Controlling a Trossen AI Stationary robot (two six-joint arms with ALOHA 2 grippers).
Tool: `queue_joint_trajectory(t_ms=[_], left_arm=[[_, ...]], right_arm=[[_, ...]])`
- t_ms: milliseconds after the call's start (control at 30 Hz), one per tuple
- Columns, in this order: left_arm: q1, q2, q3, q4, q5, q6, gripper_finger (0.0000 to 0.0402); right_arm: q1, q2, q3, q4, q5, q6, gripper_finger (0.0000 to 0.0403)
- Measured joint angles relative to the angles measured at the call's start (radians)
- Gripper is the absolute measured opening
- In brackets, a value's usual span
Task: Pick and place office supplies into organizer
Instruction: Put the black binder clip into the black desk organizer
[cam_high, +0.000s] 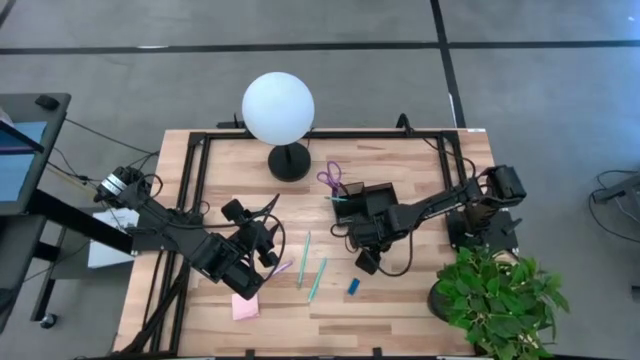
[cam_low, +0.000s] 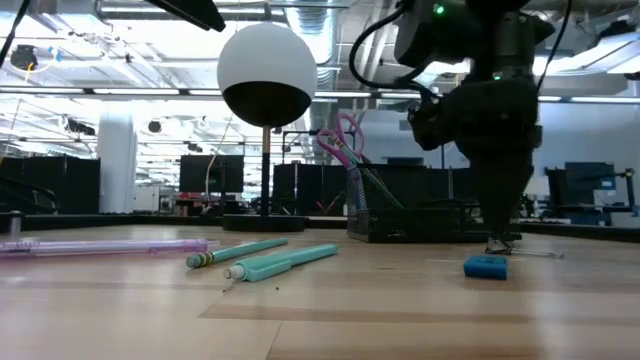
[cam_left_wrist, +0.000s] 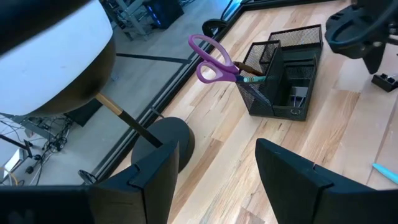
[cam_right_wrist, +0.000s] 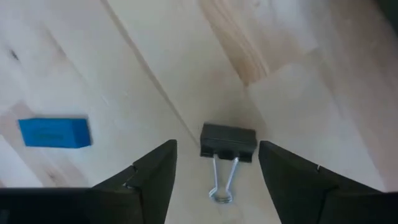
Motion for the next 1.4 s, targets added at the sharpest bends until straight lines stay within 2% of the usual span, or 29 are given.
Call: queue_joint_trajectory(t_ms=[333, 1233, 1400], left_arm=[[0.0, 0.0, 0.0, 0.0, 0.0, -0.004, 0.021], [0.0, 0.0, 0.0, 0.001, 0.003, -0.008, 0.021], [0.0, 0.0, 0.0, 0.0, 0.004, -0.008, 0.021]], right_arm=[[0.023, 0.0, 0.0, -0.028, 0.107, 0.001, 0.0225], [0.046, 0.0, -0.01, 0.009, 0.135, 0.002, 0.0225], [0.049, 0.001, -0.027, 0.01, 0.133, 0.052, 0.0225]])
